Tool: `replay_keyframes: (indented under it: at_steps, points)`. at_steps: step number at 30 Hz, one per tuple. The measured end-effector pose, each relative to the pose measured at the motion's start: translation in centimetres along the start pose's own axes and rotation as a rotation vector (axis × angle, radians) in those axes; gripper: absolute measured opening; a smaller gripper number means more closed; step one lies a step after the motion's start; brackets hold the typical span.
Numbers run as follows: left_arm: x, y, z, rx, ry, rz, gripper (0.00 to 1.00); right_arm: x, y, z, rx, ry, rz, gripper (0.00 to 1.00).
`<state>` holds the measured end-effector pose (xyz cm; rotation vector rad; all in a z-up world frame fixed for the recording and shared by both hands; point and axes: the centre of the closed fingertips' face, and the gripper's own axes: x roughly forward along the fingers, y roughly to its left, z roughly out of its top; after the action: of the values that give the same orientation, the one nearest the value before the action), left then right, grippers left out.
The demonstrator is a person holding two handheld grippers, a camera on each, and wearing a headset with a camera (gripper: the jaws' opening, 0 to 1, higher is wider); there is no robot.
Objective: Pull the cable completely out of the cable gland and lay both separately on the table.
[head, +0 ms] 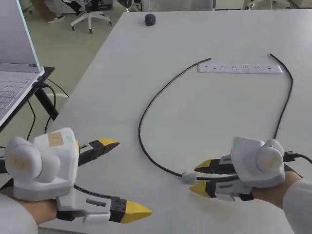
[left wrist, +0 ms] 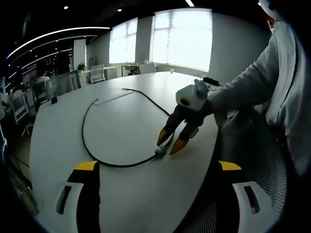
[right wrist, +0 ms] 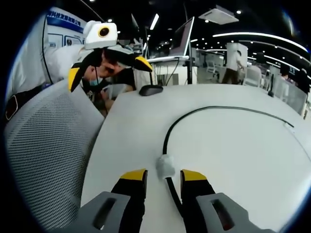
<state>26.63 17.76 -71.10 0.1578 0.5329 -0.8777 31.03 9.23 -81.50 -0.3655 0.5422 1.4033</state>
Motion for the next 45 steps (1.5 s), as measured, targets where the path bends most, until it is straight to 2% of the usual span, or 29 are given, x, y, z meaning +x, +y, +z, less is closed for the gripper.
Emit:
replay_keyframes:
  at_steps: [10, 14, 20, 24, 36, 39, 45]
  points:
    - [0.1, 0.0, 0.2, 0.005, 0.001, -0.002, 1.0, 0.6, -0.1, -0.4, -0.027, 0.001, -0.002, 0.18]
    - [0.1, 0.1, 0.2, 0.007, 0.003, -0.001, 1.0, 0.7, -0.3, -0.3, -0.05, 0.005, -0.015, 0.1]
    - [0.1, 0.0, 0.2, 0.012, 0.003, -0.005, 1.0, 0.7, -0.2, -0.4, -0.067, 0.01, -0.011, 0.09]
    - [0.2, -0.2, 0.4, 0.022, -0.001, -0.016, 0.99, 0.5, 0.0, -0.4, -0.053, 0.017, 0.0, 0.09]
    - [1.1, -0.5, 1.0, 0.038, -0.009, -0.054, 0.99, -1.4, 0.2, 1.3, -0.039, 0.0, -0.005, 0.08]
    - [1.5, -0.5, 1.4, 0.055, -0.015, -0.068, 0.98, -1.8, 0.2, 1.8, -0.037, 0.008, -0.007, 0.08]
    - [2.1, -0.4, 2.4, 0.082, -0.039, -0.089, 0.97, -3.6, 0.5, 3.6, -0.04, 0.007, -0.014, 0.08]
